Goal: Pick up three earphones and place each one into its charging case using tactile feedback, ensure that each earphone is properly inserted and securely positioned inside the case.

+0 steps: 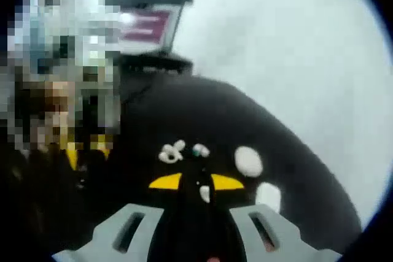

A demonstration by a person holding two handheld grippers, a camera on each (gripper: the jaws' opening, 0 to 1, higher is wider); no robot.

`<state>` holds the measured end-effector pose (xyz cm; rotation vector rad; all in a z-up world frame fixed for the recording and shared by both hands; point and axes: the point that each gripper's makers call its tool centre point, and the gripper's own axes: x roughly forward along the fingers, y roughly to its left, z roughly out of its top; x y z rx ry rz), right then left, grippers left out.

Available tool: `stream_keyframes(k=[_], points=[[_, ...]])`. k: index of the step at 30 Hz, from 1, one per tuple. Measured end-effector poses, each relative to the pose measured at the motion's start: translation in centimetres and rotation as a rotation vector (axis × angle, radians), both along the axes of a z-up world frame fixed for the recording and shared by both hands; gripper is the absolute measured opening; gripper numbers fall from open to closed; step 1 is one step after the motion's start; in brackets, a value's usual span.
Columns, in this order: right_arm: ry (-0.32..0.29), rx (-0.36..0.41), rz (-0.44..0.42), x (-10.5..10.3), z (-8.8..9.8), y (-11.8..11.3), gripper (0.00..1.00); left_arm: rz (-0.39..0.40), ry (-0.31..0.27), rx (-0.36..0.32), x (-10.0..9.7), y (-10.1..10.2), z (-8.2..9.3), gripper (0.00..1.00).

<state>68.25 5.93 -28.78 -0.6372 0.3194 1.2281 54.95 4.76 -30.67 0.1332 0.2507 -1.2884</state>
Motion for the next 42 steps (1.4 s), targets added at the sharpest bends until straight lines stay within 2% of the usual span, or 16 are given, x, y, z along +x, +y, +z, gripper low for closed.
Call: stream_keyframes(k=[4, 10, 15, 23, 28, 33, 36, 38, 41, 42], points=[[0.037, -0.016, 0.013, 1.0, -0.6, 1.0, 0.18, 0.003, -0.009, 0.002, 0.1, 0.1, 0.0, 0.14], [0.059, -0.036, 0.002, 2.2, -1.3, 0.6, 0.17, 0.0, -0.018, 0.004, 0.1, 0.1, 0.0, 0.14], [0.083, -0.009, 0.006, 2.1, -1.2, 0.8, 0.17, 0.002, -0.023, 0.006, 0.1, 0.0, -0.1, 0.14], [0.092, -0.051, 0.039, 2.5, -2.4, 1.5, 0.16, 0.004, -0.027, 0.008, 0.1, 0.0, -0.1, 0.15], [0.133, -0.032, 0.018, 3.5, -3.1, 1.5, 0.16, 0.004, -0.03, 0.009, 0.1, -0.1, -0.1, 0.15], [0.162, -0.043, 0.021, 3.5, -3.4, 2.2, 0.14, 0.0, -0.029, 0.008, 0.1, 0.0, -0.1, 0.15], [0.168, -0.029, 0.018, 3.2, -3.0, 2.2, 0.14, -0.002, -0.024, 0.006, 0.1, 0.0, -0.2, 0.15], [0.156, 0.023, 0.018, 2.7, -1.7, 2.2, 0.14, 0.0, -0.02, 0.006, 0.2, 0.0, -0.2, 0.15], [0.088, 0.064, 0.034, 1.5, 0.2, 1.7, 0.14, 0.003, -0.019, 0.007, 0.2, 0.0, -0.2, 0.15], [0.047, 0.072, 0.043, 1.1, 0.8, 1.5, 0.14, 0.004, -0.017, 0.007, 0.2, 0.0, -0.2, 0.15]])
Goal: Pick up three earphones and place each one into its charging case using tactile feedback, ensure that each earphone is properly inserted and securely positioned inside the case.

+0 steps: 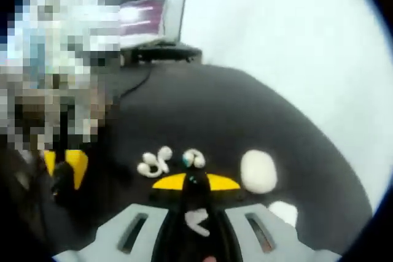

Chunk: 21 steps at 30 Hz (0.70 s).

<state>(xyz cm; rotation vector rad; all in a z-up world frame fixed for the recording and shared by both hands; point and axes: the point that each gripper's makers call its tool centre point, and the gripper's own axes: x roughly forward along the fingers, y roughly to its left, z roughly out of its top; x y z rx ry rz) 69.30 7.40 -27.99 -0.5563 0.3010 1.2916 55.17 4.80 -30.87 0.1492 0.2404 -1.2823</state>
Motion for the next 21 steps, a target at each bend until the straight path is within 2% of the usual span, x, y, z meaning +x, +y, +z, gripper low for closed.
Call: stream_keyframes(k=[2, 7, 11, 14, 17, 18, 21], points=[[-0.082, 0.02, 0.025, -1.3, 1.0, -0.5, 0.14, 0.001, 0.004, -0.001, 0.0, 0.0, 0.0, 0.15], [-0.207, 0.13, 0.094, -6.0, 3.1, -1.4, 0.14, 0.005, 0.004, 0.001, 0.0, 0.0, 0.0, 0.15], [-0.251, 0.229, 0.094, -8.8, 4.0, -2.1, 0.14, 0.011, 0.007, 0.003, 0.2, 0.0, -0.1, 0.15], [-0.289, 0.297, 0.1, -11.1, 4.1, -2.5, 0.14, 0.016, 0.009, 0.006, 0.2, -0.1, -0.1, 0.15], [-0.382, 0.348, 0.122, -13.5, 4.3, -2.6, 0.14, 0.019, 0.007, 0.007, 0.2, -0.1, -0.1, 0.15], [-0.387, 0.359, 0.129, -14.0, 4.0, -2.5, 0.14, 0.02, 0.008, 0.008, 0.2, -0.1, -0.1, 0.15], [-0.502, 0.316, 0.133, -14.3, 2.9, -2.7, 0.14, 0.023, 0.005, 0.009, 0.2, -0.1, -0.1, 0.15]])
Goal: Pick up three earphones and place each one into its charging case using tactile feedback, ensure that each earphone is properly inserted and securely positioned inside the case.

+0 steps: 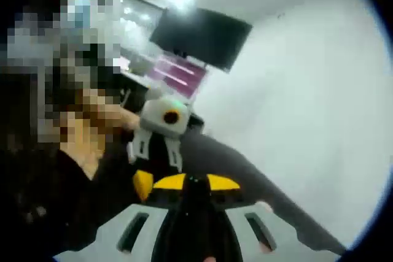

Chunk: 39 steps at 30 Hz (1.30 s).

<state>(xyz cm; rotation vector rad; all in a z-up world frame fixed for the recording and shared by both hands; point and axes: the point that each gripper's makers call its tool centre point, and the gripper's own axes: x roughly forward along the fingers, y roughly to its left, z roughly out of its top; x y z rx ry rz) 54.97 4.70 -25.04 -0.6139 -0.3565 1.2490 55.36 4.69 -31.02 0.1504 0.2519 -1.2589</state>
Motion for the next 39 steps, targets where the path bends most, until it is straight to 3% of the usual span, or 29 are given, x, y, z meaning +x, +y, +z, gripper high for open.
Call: stream_keyframes(k=[5, 10, 15, 17, 19, 26, 33, 39], points=[[-0.033, 0.022, -0.012, 0.2, -0.3, -0.1, 0.14, 0.002, 0.002, 0.0, 0.0, 0.1, 0.0, 0.15], [-0.196, -0.026, -0.053, 0.8, -0.7, -0.1, 0.14, 0.004, -0.003, 0.002, 0.0, 0.1, -0.1, 0.15], [-0.308, -0.056, -0.055, 0.5, -1.1, 0.4, 0.14, 0.001, -0.002, 0.001, 0.0, 0.1, -0.1, 0.15], [-0.335, -0.098, -0.051, 0.5, -1.8, 0.6, 0.14, 0.001, 0.0, 0.001, 0.0, 0.1, -0.1, 0.15], [-0.359, -0.092, -0.045, 0.2, -1.7, 0.6, 0.14, 0.001, -0.001, 0.0, 0.0, 0.1, -0.1, 0.15], [-0.353, -0.097, -0.021, -0.5, -1.7, 0.5, 0.14, 0.002, -0.003, 0.001, 0.1, 0.1, -0.1, 0.15], [-0.296, -0.078, -0.022, -0.6, -1.5, -0.3, 0.14, 0.004, -0.006, 0.003, 0.0, 0.1, -0.1, 0.15], [-0.171, -0.042, -0.002, -0.7, -1.5, -0.5, 0.14, 0.005, -0.011, 0.006, 0.0, 0.1, -0.1, 0.15]])
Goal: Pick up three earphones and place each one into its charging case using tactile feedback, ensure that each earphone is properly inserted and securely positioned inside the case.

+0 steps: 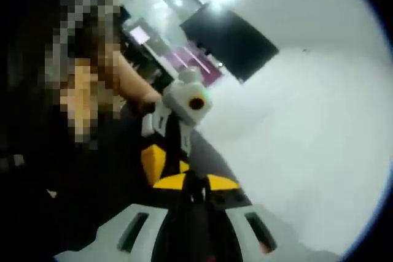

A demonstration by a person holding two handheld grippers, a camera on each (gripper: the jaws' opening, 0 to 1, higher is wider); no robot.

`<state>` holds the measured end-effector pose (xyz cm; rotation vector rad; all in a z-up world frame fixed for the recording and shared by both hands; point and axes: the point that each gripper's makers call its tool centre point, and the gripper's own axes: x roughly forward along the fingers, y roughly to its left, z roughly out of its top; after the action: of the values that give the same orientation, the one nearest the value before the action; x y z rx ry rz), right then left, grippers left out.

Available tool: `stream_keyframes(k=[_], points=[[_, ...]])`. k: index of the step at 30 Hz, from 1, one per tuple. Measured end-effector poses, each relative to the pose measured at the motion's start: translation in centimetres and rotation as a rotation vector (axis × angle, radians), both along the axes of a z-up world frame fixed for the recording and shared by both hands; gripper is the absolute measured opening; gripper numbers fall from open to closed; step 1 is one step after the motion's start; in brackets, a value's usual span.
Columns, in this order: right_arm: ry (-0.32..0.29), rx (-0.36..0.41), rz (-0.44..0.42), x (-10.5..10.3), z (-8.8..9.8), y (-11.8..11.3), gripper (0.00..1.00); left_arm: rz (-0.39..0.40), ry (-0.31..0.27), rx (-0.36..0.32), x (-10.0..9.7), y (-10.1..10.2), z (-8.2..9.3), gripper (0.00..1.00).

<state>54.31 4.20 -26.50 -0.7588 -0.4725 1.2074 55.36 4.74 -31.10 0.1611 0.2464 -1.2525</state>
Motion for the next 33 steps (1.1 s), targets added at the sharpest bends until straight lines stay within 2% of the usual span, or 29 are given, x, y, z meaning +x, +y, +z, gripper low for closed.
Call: stream_keyframes(k=[5, 8, 13, 15, 16, 17, 21, 26, 29, 31, 33], points=[[0.129, 0.014, 0.011, 0.3, 0.3, 0.4, 0.14, -0.001, -0.006, 0.003, 0.0, 0.0, 0.0, 0.15], [0.144, -0.026, -0.026, 0.4, 0.3, 0.7, 0.14, -0.001, -0.008, 0.003, 0.1, 0.0, 0.0, 0.15], [0.102, -0.094, -0.068, -0.5, 0.3, 1.4, 0.12, -0.001, -0.01, 0.004, 0.1, 0.0, 0.0, 0.15], [0.052, -0.12, -0.093, -0.5, 0.5, 1.5, 0.1, -0.001, -0.011, 0.004, 0.1, 0.0, 0.0, 0.15], [0.028, -0.126, -0.104, -0.5, 0.6, 1.5, 0.03, -0.001, -0.013, 0.004, 0.1, 0.0, 0.0, 0.15], [0.006, -0.127, -0.118, -0.4, 0.7, 1.4, 0.04, 0.0, -0.013, 0.005, 0.1, 0.0, 0.1, 0.15], [0.018, -0.144, -0.117, -0.2, 0.2, 1.2, 0.04, 0.003, -0.017, 0.006, 0.1, 0.0, 0.0, 0.15], [0.101, -0.095, -0.112, 0.1, 0.2, 0.5, 0.04, 0.004, -0.02, 0.007, 0.1, 0.0, 0.1, 0.15], [0.186, -0.031, -0.12, 0.8, 0.9, -0.2, 0.05, 0.004, -0.023, 0.008, 0.1, 0.0, 0.1, 0.15], [0.28, -0.022, -0.106, 1.3, 1.4, -0.7, 0.09, 0.004, -0.026, 0.009, 0.1, 0.0, 0.1, 0.15], [0.386, -0.051, -0.072, 1.4, 1.7, -0.8, 0.1, 0.004, -0.025, 0.009, 0.1, 0.0, 0.1, 0.15]])
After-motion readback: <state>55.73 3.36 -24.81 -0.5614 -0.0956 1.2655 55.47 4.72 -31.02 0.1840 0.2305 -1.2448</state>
